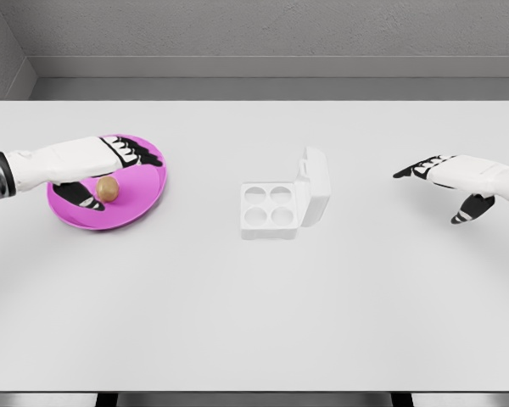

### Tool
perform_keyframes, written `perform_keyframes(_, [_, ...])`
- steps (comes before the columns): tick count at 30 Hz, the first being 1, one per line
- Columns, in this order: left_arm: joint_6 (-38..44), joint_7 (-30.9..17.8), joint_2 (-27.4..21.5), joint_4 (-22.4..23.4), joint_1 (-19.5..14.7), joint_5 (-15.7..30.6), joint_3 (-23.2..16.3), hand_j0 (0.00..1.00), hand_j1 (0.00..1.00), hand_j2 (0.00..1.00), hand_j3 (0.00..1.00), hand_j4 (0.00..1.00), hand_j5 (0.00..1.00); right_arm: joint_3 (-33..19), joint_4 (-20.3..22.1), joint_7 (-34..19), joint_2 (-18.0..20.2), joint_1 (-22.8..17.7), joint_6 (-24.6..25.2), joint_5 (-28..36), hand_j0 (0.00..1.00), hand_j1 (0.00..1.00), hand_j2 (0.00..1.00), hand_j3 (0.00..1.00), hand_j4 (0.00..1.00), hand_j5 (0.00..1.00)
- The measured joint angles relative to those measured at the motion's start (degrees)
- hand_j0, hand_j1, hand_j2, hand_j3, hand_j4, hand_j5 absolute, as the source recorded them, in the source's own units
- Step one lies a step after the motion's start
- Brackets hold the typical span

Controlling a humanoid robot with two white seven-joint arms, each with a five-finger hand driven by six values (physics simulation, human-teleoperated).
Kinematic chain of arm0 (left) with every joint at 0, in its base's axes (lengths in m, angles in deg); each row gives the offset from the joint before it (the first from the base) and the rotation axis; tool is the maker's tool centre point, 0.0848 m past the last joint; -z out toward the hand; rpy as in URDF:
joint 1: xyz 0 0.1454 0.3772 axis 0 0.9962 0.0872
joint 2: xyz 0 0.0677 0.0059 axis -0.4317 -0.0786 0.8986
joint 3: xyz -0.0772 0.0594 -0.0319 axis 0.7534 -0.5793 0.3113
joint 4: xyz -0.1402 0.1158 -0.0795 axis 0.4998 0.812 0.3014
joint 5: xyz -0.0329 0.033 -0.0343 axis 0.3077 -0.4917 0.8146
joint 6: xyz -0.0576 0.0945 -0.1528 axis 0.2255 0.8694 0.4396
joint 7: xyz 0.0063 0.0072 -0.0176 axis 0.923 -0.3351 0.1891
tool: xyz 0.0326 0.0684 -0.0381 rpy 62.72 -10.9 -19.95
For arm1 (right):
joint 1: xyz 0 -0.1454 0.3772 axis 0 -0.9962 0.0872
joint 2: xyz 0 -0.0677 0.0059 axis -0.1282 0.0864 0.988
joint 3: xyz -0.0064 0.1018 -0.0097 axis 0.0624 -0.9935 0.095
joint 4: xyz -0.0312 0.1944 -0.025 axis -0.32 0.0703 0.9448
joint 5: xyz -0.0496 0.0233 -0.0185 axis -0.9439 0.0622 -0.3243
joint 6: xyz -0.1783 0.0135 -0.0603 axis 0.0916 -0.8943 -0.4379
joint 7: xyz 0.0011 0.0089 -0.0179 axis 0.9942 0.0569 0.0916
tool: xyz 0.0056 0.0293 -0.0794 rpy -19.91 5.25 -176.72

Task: Pack egg into the box and close the box lid

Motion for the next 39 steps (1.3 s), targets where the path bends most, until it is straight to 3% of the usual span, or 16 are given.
perform_keyframes(13, [0.01,-0.27,-2.38,0.72,-1.05,0.65,-2.47,1.00,1.00,1.00,1.00,1.00,1.00,0.32,0.18,-0.14,-0.89,-0.35,-0.32,-0.02,1.00,1.00,1.00,1.00,1.00,1.00])
perform_keyframes(18, [0.02,0.13,-1.89,3.99,-1.67,1.53,-2.14,1.00,1.00,1.00,1.00,1.00,1.00,0.38,0.53,0.04,-0.92,-0.44,-0.46,-0.02,1.00,1.00,1.00,1.00,1.00,1.00])
perform_keyframes(25, [0.01,0.28,0.21,6.85,-1.85,1.44,-2.05,1.00,1.00,1.00,1.00,1.00,1.00,0.36,1.22,0.54,-0.40,-0.26,-4.97,-0.03,1.00,1.00,1.00,1.00,1.00,1.00])
perform_keyframes(28, [0.01,0.29,0.78,7.61,-1.85,1.45,-2.09,1.00,1.00,1.00,1.00,1.00,1.00,0.31,1.26,0.53,-0.51,-0.18,-5.38,-0.05,1.00,1.00,1.00,1.00,1.00,1.00])
perform_keyframes(30, [0.01,0.29,1.07,8.41,-1.93,1.37,-2.12,0.94,0.94,0.94,0.94,0.94,0.94,0.27,1.28,0.52,-0.71,-0.18,-5.46,-0.05,1.00,1.00,1.00,1.00,1.00,1.00])
perform_keyframes(39, [0.02,0.25,2.54,11.99,-3.16,0.96,-2.21,0.95,0.95,0.95,0.95,0.95,0.95,0.26,1.40,0.09,-1.08,-0.44,-5.55,-0.06,1.00,1.00,1.00,1.00,1.00,1.00])
